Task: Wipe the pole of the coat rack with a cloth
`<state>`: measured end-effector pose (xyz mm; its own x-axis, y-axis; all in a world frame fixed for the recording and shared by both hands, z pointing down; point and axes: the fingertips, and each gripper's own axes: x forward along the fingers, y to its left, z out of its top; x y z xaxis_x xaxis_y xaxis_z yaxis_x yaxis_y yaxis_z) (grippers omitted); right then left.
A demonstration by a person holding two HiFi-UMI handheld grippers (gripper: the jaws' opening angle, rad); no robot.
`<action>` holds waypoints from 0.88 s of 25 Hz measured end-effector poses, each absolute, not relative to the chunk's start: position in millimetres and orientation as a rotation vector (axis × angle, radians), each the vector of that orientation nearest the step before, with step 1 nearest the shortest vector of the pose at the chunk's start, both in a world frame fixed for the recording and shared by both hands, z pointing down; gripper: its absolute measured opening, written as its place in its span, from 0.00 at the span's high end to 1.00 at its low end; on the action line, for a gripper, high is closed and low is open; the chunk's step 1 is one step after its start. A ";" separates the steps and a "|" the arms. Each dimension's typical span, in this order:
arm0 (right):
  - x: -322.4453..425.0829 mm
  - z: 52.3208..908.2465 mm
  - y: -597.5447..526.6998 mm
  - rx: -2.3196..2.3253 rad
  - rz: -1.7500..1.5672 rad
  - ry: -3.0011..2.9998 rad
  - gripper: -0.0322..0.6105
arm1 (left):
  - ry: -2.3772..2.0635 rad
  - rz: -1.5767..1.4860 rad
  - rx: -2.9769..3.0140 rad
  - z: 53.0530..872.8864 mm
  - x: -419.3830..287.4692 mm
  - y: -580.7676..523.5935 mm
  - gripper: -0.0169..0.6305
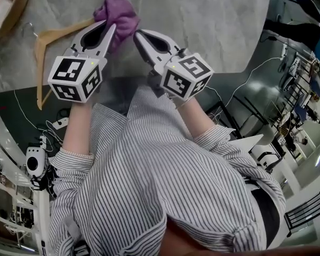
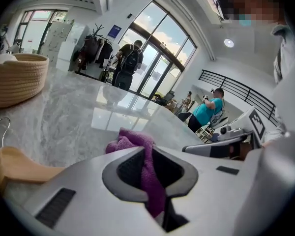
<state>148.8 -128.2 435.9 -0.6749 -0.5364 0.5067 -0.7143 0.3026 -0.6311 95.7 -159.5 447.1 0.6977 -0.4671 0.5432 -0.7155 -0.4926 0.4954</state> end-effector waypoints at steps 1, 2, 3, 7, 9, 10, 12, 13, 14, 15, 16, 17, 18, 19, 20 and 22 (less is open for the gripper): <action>148.0 436.3 -128.6 1.151 1.311 -2.367 0.93 | -0.898 0.444 2.171 449.3 94.8 -159.7 0.90; 147.5 436.8 -128.7 1.148 1.313 -2.367 0.93 | -0.899 0.448 2.163 451.4 94.2 -159.4 0.90; 147.4 437.5 -128.5 1.146 1.316 -2.366 0.93 | -0.900 0.452 2.154 453.4 93.7 -158.8 0.90; 150.6 441.1 -130.1 1.157 1.331 -2.357 0.93 | -0.904 0.433 2.117 458.3 94.3 -158.2 0.90; 151.7 441.2 -130.9 1.167 1.332 -2.353 0.93 | -0.903 0.413 2.101 457.6 94.5 -158.2 0.90; 151.1 441.0 -130.7 1.168 1.331 -2.353 0.93 | -0.901 0.406 2.096 457.2 94.0 -157.9 0.90; 147.8 441.2 -130.3 1.162 1.328 -2.354 0.93 | -0.902 0.393 2.088 456.6 91.6 -157.9 0.90; 145.7 441.5 -130.1 1.158 1.328 -2.354 0.93 | -0.904 0.380 2.080 456.0 89.9 -158.3 0.90; 143.7 441.7 -129.8 1.153 1.328 -2.354 0.93 | -0.908 0.366 2.072 455.1 88.1 -158.7 0.90; 141.9 441.9 -129.3 1.149 1.328 -2.353 0.93 | -0.911 0.355 2.066 454.0 86.2 -158.9 0.90; 140.1 442.1 -128.9 1.146 1.329 -2.353 0.93 | -0.915 0.349 2.063 452.9 84.2 -158.9 0.90; 138.5 442.3 -128.7 1.143 1.329 -2.352 0.93 | -0.920 0.348 2.064 451.9 81.8 -158.8 0.90; 137.0 442.6 -128.9 1.141 1.329 -2.352 0.93 | -0.925 0.349 2.066 451.3 78.9 -158.9 0.90; 135.4 443.0 -129.4 1.140 1.328 -2.352 0.93 | -0.932 0.349 2.067 451.1 75.4 -159.1 0.90; 133.4 443.6 -130.0 1.138 1.327 -2.352 0.93 | -0.939 0.347 2.066 451.5 71.4 -159.2 0.90; 128.2 444.8 -130.7 1.131 1.322 -2.354 0.93 | -0.953 0.341 2.059 453.2 63.0 -158.5 0.90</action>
